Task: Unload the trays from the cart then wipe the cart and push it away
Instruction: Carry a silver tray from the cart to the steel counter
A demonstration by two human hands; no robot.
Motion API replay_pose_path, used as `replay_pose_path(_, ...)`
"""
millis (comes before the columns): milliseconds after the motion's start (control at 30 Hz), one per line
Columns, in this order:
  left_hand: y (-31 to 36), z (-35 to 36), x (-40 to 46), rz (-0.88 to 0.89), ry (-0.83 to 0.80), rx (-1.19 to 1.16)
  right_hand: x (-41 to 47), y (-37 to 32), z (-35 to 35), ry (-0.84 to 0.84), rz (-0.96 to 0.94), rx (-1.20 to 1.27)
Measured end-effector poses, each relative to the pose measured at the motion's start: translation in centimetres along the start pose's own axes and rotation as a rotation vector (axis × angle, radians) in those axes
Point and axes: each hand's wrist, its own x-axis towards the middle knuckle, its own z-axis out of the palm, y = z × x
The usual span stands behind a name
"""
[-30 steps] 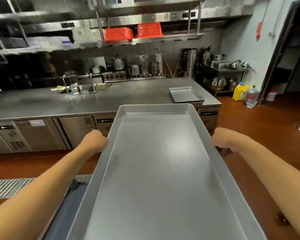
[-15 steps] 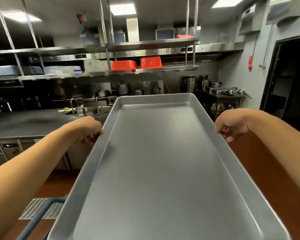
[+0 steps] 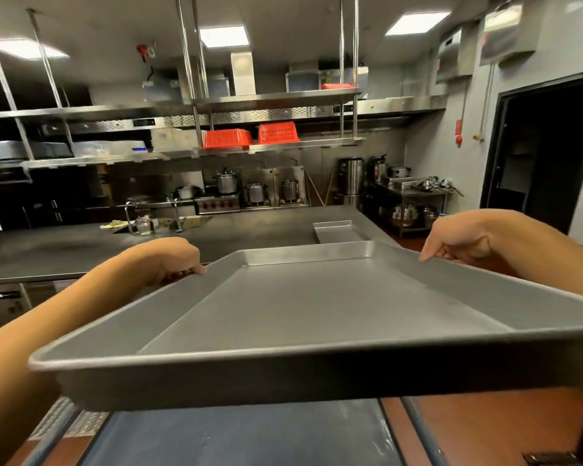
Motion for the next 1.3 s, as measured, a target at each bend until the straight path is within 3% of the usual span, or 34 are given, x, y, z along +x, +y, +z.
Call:
replay_pose_path(367, 0.6, 1.4, -7.8, 0.048, -0.048, -0.124, -9.0, 5.2, -0.9, 0.074, 0.059, 0.125)
replay_pose_path(700, 6.8, 4.7, -14.6, 0.084, -0.077, -0.158, -14.6, 12.1, -5.1, 0.113, 0.071, 0.22)
replay_pose_path(1300, 28.8, 21.3, -18.2, 0.015, -0.103, -0.273, -12.8, 27.0, -27.2, 0.162, 0.055, 0.139)
